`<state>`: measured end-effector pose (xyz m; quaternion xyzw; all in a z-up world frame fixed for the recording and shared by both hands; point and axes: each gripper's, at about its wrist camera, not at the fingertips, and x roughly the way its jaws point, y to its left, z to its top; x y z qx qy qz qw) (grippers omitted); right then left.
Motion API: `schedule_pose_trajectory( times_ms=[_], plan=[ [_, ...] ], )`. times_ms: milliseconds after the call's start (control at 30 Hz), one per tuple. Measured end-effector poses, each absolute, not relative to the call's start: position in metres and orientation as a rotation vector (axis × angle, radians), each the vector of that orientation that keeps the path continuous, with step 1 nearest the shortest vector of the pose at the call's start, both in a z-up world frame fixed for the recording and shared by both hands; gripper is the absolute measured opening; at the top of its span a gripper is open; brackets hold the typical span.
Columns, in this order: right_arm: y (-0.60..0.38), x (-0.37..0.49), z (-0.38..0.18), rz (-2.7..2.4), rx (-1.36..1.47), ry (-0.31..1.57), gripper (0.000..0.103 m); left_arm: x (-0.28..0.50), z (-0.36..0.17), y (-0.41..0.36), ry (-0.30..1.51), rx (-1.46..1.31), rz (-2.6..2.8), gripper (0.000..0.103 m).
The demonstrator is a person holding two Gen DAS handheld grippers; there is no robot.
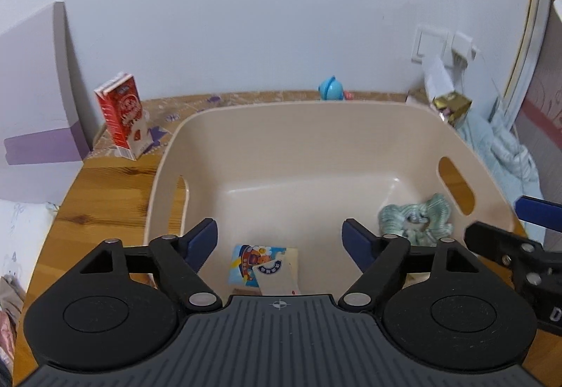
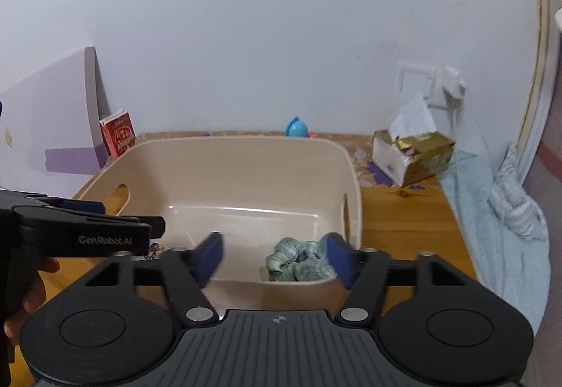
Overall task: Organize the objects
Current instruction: 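Carry both held items over the basket and release them inside, then grasp the black cube with the right tool while the left grasps the Hello Kitty box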
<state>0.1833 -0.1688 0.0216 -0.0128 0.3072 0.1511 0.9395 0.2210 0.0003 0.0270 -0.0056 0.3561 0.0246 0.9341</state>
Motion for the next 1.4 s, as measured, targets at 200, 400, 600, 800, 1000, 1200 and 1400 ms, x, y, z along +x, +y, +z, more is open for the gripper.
schedule_pose_trajectory(
  times_ms=[200,400,600,800,1000,1200,1400],
  plan=[
    [-0.186,0.155,0.030,0.296,-0.052,0.610,0.095,0.185,0.036,-0.005,0.704,-0.013,0.040,0.087],
    [-0.204,0.144,0.011,0.267,-0.088,0.671,0.095,0.157,0.029,-0.013,0.723,-0.010,0.003,0.087],
    [-0.218,0.139,-0.022,0.254,-0.080,0.756,0.096,0.139,0.007,-0.015,0.767,-0.025,-0.004,0.088],
    [-0.218,0.140,-0.052,0.268,-0.105,0.819,0.096,0.131,-0.027,-0.019,0.845,-0.038,-0.025,0.088],
    [-0.213,0.150,-0.071,0.300,-0.123,0.846,0.091,0.134,-0.055,-0.025,0.919,-0.041,-0.039,0.088],
    [-0.207,0.159,-0.084,0.338,-0.145,0.858,0.083,0.140,-0.070,-0.028,0.955,-0.045,-0.052,0.087],
    [-0.201,0.164,-0.090,0.363,-0.140,0.841,0.069,0.143,-0.076,-0.032,0.969,-0.004,-0.049,0.071]
  ],
)
